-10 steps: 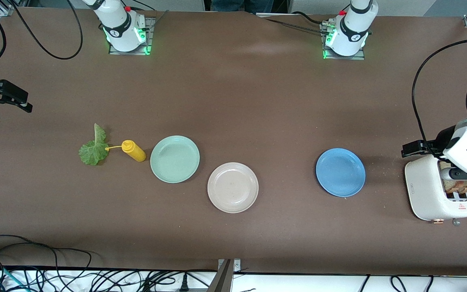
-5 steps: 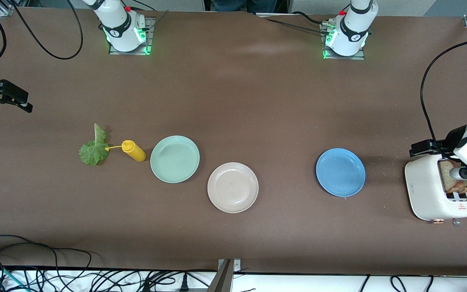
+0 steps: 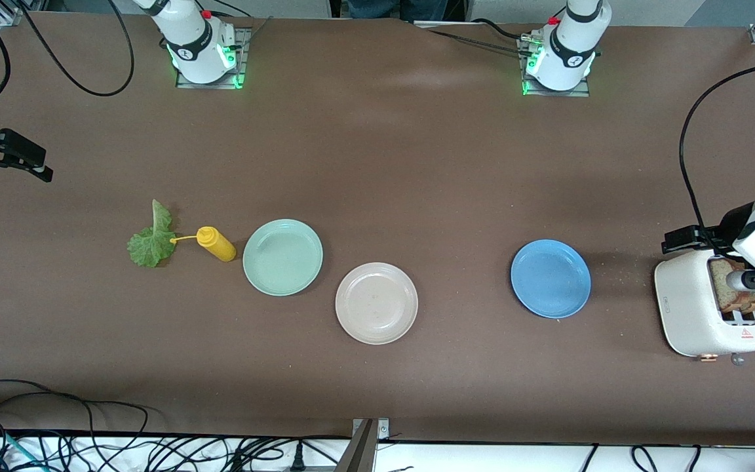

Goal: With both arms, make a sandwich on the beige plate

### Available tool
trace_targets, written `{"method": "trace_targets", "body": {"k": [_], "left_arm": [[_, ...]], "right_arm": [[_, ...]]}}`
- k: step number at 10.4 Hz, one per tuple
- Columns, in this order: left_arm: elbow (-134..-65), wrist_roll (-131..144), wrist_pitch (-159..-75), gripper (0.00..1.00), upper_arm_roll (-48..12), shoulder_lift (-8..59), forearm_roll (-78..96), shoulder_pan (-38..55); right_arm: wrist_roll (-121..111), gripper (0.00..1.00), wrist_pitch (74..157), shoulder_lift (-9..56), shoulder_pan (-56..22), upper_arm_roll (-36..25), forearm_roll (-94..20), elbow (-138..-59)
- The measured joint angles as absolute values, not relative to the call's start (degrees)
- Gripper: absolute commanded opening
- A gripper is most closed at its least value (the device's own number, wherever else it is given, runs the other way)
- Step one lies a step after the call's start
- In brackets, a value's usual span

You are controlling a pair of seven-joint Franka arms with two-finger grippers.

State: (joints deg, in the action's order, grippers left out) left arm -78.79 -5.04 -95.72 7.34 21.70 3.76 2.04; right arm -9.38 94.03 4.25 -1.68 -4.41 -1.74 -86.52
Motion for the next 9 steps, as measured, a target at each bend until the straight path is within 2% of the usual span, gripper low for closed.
{"method": "trace_targets", "body": {"k": [9], "left_arm": [[-78.8,-3.8,-95.8,1.00,6.8,21.8,3.8,2.4]], "right_arm": [[-9.4,1.00,94.0,4.2,-1.7,-4.4,-1.7,-86.5]]}}
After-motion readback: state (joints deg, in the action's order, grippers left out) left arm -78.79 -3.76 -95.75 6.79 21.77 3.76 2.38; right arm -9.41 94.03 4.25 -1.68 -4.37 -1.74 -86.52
